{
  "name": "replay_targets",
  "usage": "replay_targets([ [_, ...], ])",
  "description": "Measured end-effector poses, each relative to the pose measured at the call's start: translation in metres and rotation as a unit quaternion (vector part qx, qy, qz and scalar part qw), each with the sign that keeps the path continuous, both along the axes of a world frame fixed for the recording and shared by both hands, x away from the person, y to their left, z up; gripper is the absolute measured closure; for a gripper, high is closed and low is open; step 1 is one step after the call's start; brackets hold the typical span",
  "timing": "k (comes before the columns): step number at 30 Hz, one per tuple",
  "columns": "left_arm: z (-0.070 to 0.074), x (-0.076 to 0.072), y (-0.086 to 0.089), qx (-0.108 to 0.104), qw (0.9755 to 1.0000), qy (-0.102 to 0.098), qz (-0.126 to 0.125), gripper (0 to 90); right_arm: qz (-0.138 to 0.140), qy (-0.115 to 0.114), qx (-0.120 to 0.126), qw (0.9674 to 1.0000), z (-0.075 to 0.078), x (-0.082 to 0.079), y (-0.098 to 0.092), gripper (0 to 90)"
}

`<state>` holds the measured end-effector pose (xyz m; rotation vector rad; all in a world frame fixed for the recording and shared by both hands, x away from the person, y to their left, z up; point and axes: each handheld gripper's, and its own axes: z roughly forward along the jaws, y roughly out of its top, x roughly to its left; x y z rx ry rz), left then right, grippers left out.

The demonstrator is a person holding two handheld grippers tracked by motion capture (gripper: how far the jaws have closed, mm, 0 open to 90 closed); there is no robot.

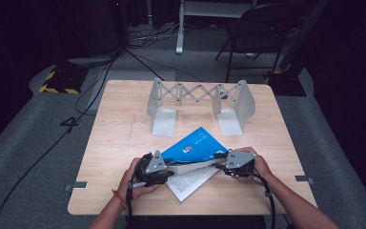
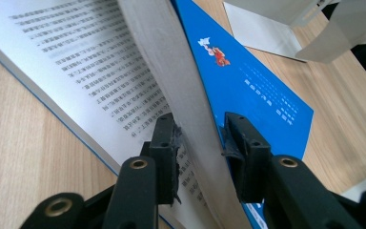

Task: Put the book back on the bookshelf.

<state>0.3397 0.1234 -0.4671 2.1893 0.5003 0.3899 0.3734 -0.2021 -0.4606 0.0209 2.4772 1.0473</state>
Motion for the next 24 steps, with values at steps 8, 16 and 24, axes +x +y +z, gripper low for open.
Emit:
replay_targets([
  [8,0.005,0.04,-0.019,-0.005,0.9984,0.024,-0.052,56.9,-0.031,0.005,0.01,0.9995,0.006,-0.008,-0.025,70.6],
  [16,0.007,0.026,-0.027,-0.008,0.9994,0.027,-0.021,42.9,-0.03,-0.005,-0.001,0.9995,0.009,-0.013,-0.028,71.1],
  [24,0.027,-0.007,-0.06,0.001,0.9994,-0.027,-0.024,32.2,-0.023,-0.018,-0.018,0.9994,0.014,-0.019,-0.019,71.5],
])
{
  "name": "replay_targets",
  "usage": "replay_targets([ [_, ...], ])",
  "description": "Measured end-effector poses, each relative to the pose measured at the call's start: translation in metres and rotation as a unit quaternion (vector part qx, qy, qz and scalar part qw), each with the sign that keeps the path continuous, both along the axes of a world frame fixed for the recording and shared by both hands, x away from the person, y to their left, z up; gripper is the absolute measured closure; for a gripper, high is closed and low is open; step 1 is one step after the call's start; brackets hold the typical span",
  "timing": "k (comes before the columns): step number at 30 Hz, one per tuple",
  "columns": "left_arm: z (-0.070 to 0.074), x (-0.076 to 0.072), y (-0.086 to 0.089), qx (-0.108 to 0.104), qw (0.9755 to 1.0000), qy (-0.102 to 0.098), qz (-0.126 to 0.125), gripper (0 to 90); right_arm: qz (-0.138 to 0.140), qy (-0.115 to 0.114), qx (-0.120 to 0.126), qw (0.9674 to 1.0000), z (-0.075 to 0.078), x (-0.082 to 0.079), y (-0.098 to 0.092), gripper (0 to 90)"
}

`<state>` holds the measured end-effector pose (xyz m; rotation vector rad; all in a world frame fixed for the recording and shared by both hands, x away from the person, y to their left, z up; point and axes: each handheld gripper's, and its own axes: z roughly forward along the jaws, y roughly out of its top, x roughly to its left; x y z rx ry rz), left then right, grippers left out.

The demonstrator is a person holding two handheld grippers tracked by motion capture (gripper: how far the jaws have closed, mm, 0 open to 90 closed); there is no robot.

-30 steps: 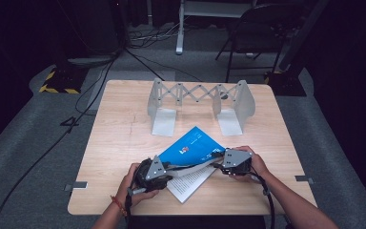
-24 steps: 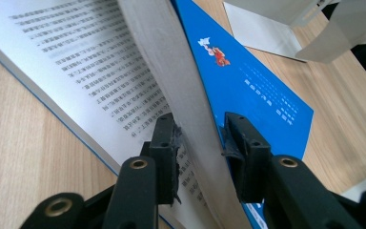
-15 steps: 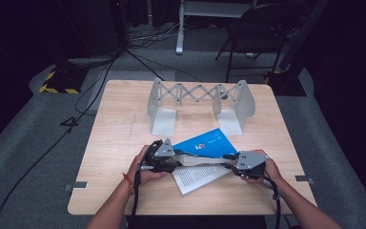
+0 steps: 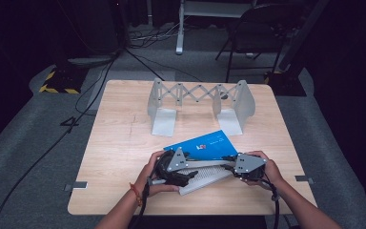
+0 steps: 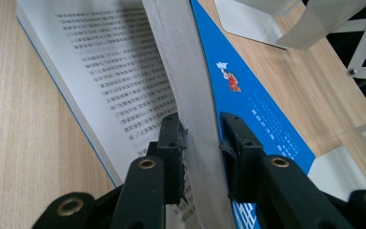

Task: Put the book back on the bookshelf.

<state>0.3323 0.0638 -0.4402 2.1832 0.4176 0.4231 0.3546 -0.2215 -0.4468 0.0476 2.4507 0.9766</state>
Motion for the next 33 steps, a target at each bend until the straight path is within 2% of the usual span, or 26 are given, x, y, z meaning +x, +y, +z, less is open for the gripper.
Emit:
replay_targets([
  [2,0.0,0.0,-0.002,0.003,1.0,-0.001,0.0,32.9,0.003,0.002,-0.004,1.0,0.0,-0.001,0.002,71.6],
  [5,-0.004,0.001,-0.003,0.006,0.9998,-0.009,0.013,47.6,0.006,0.001,-0.005,1.0,0.0,-0.002,0.005,71.5],
  [7,-0.005,0.002,0.0,0.009,0.9999,-0.008,0.0,56.5,0.006,0.002,-0.005,1.0,0.0,-0.001,0.005,71.1],
  [9,-0.007,0.002,0.002,0.011,0.9999,-0.01,-0.009,60.5,0.006,0.003,-0.001,1.0,0.0,-0.001,0.005,69.6],
  [11,-0.01,0.002,0.005,0.005,0.9998,-0.008,-0.016,63.4,0.008,0.016,0.017,0.9997,-0.001,0.003,0.004,66.5],
  [13,-0.012,0.002,0.007,0.01,0.9997,-0.008,-0.023,65.3,0.012,0.032,0.036,0.9988,-0.003,0.007,0.001,62.6],
  [15,-0.015,0.002,0.009,0.009,0.9996,-0.005,-0.026,66.5,0.02,0.062,0.059,0.9961,-0.006,0.013,-0.006,60.0],
  [16,-0.016,0.003,0.013,0.006,0.9996,0.0,-0.027,66.7,0.023,0.067,0.064,0.9955,-0.007,0.015,-0.008,58.7],
  [18,-0.017,0.005,0.018,-0.004,0.9996,0.006,-0.027,66.9,0.018,0.076,0.069,0.9946,-0.01,0.021,-0.018,53.8],
  [21,-0.017,0.007,0.026,-0.015,0.9995,0.013,-0.026,66.8,0.003,0.1,0.093,0.9906,-0.016,0.032,-0.034,50.7],
  [22,-0.018,0.008,0.028,-0.017,0.9994,0.016,-0.026,66.8,0.004,0.101,0.096,0.9902,-0.017,0.034,-0.036,50.7],
  [25,-0.018,0.009,0.032,-0.021,0.9992,0.02,-0.029,66.8,0.008,0.082,0.08,0.9934,-0.02,0.036,-0.033,52.4],
  [28,-0.018,0.01,0.035,-0.023,0.999,0.023,-0.029,66.7,0.014,0.077,0.085,0.9934,-0.022,0.037,-0.033,56.3],
  [30,-0.019,0.013,0.037,-0.029,0.9986,0.033,-0.029,66.2,0.019,0.073,0.086,0.9934,-0.023,0.036,-0.032,59.4],
  [32,-0.018,0.014,0.04,-0.039,0.9978,0.049,-0.022,62.1,0.022,0.062,0.08,0.9946,-0.022,0.034,-0.03,61.1],
  [33,-0.016,0.012,0.04,-0.038,0.998,0.047,-0.017,59.9,0.024,0.059,0.078,0.9949,-0.021,0.033,-0.029,61.8],
])
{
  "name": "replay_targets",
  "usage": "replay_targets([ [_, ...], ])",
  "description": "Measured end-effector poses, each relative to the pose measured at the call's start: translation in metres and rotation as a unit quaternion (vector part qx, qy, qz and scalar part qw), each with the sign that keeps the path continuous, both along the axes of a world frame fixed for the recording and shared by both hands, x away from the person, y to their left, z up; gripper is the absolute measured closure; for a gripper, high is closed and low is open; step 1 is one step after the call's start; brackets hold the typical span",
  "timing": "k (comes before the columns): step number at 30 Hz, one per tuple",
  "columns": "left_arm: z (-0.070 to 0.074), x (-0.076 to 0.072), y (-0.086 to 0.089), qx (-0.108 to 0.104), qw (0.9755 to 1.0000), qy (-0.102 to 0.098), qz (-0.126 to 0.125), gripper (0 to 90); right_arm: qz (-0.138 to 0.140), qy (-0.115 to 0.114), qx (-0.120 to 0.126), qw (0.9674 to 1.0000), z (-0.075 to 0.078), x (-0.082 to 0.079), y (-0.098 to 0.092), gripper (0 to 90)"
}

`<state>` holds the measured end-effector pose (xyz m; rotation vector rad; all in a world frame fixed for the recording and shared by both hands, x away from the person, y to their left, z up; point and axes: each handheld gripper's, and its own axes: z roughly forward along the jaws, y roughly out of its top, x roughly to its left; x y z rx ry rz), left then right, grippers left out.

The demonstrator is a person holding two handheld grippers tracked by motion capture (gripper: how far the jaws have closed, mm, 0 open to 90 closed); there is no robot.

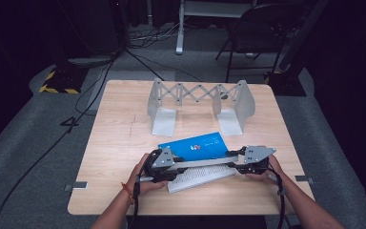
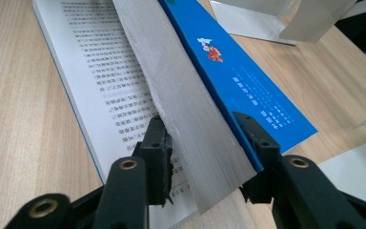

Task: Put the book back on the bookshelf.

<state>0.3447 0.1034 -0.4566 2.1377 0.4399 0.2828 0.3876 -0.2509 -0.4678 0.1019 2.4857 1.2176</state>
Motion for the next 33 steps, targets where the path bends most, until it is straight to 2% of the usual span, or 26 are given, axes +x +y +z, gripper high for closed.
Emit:
replay_targets([
  [3,0.009,-0.007,-0.006,0.018,0.9998,-0.009,0.008,52.0,0.006,-0.003,0.0,1.0,0.004,-0.003,0.001,64.4],
  [6,0.019,-0.014,-0.013,0.035,0.9992,-0.013,0.014,48.8,0.015,-0.013,-0.009,0.9998,0.011,-0.007,0.005,66.8],
  [9,0.025,-0.02,-0.019,0.051,0.9981,-0.02,0.027,45.0,0.019,-0.017,-0.015,0.9996,0.014,-0.012,0.009,67.7],
  [10,0.026,-0.021,-0.021,0.062,0.9971,-0.021,0.038,43.3,0.019,-0.018,-0.017,0.9995,0.014,-0.014,0.011,68.0],
  [11,0.025,-0.022,-0.021,0.071,0.9965,-0.024,0.037,43.1,0.021,-0.021,-0.021,0.9993,0.015,-0.016,0.012,68.5],
  [12,0.024,-0.022,-0.022,0.087,0.995,-0.03,0.039,44.6,0.022,-0.022,-0.024,0.9992,0.016,-0.017,0.013,68.7],
  [13,0.021,-0.022,-0.02,0.089,0.9949,-0.028,0.038,49.1,0.023,-0.024,-0.025,0.9991,0.017,-0.018,0.015,68.8],
  [15,0.017,-0.022,-0.017,0.093,0.9949,-0.023,0.032,51.0,0.024,-0.026,-0.029,0.9989,0.017,-0.02,0.016,68.8],
  [16,0.015,-0.021,-0.017,0.101,0.9941,-0.024,0.031,54.6,0.024,-0.029,-0.034,0.9987,0.017,-0.021,0.018,68.8],
  [18,0.012,-0.022,-0.014,0.104,0.9937,-0.027,0.031,57.0,0.023,-0.028,-0.036,0.9987,0.017,-0.022,0.02,68.8],
  [20,0.01,-0.021,-0.014,0.116,0.9922,-0.032,0.03,58.2,0.024,-0.028,-0.038,0.9986,0.018,-0.022,0.022,68.8],
  [21,0.009,-0.02,-0.013,0.116,0.9923,-0.032,0.029,59.3,0.024,-0.027,-0.038,0.9986,0.018,-0.023,0.023,68.8],
  [25,0.006,-0.02,-0.008,0.114,0.9919,-0.054,0.017,65.6,0.024,-0.027,-0.034,0.9988,0.017,-0.022,0.025,68.8],
  [27,0.005,-0.018,-0.005,0.108,0.9926,-0.054,0.015,67.0,0.026,-0.025,-0.026,0.999,0.017,-0.021,0.026,67.6],
  [29,0.004,-0.017,-0.002,0.1,0.9936,-0.05,0.013,67.7,0.031,-0.011,-0.005,0.9995,0.015,-0.017,0.024,63.5],
  [31,0.003,-0.016,0.0,0.089,0.9949,-0.045,0.013,68.3,0.031,0.015,0.024,0.9991,0.013,-0.01,0.021,59.7],
  [33,0.002,-0.015,0.002,0.08,0.9959,-0.041,0.011,68.3,0.04,0.028,0.036,0.9981,0.012,-0.005,0.019,59.7],
])
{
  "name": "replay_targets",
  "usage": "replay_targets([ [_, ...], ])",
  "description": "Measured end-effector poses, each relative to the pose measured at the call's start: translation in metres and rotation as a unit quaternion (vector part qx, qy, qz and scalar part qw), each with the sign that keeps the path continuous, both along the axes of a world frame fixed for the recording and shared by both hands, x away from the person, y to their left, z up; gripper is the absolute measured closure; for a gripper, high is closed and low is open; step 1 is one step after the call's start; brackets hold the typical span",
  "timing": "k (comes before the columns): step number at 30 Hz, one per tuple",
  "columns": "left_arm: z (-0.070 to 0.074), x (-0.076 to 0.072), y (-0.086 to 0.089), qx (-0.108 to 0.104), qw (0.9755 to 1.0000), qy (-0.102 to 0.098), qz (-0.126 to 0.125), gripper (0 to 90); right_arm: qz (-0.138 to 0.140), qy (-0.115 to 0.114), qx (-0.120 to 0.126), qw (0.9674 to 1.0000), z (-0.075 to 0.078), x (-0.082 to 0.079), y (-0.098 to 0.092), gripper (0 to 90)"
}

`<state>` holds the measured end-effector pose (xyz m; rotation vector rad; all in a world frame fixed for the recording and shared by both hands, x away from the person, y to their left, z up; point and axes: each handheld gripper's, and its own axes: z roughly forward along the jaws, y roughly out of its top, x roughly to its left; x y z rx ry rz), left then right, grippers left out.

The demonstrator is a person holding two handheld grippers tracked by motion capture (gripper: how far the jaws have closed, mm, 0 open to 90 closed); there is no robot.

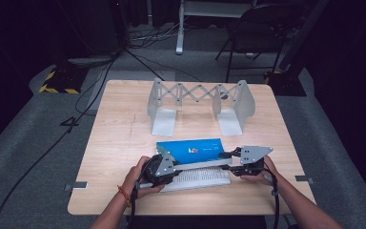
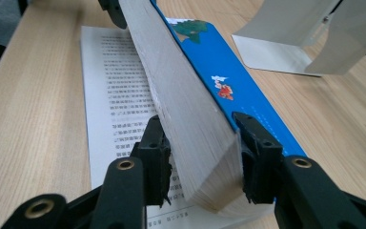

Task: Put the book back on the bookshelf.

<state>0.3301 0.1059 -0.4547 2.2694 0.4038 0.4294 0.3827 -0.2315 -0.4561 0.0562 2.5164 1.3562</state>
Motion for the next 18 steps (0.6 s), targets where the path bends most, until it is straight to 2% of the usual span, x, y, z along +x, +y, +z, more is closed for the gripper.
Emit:
replay_targets([
  [3,-0.001,0.002,0.002,-0.011,0.9999,0.006,-0.002,68.0,0.006,-0.004,0.0,1.0,-0.001,0.002,-0.001,60.6],
  [5,-0.001,0.003,0.002,-0.012,0.9998,0.013,-0.005,67.6,0.007,-0.004,-0.002,1.0,-0.001,0.002,-0.001,62.8],
  [7,0.0,0.003,0.001,-0.001,0.9999,0.013,-0.007,66.8,0.008,-0.01,-0.013,0.9998,0.0,-0.001,0.001,65.8],
  [9,0.004,0.003,0.0,-0.006,0.9996,0.026,0.003,62.8,0.009,-0.015,-0.019,0.9997,0.003,-0.003,0.002,67.2],
  [11,0.009,0.002,-0.001,-0.003,0.9995,0.028,0.014,58.4,0.009,-0.027,-0.026,0.9993,0.009,-0.006,0.003,68.6],
  [13,0.017,0.002,-0.004,-0.007,0.9984,0.038,0.041,49.6,0.012,-0.032,-0.028,0.999,0.015,-0.01,0.004,70.2],
  [15,0.023,0.0,-0.009,0.004,0.9983,0.031,0.049,44.9,0.01,-0.035,-0.03,0.9989,0.018,-0.014,0.007,71.0],
  [18,0.026,-0.005,-0.017,0.015,0.9979,0.023,0.058,43.2,0.011,-0.042,-0.038,0.9983,0.02,-0.018,0.011,71.7],
])
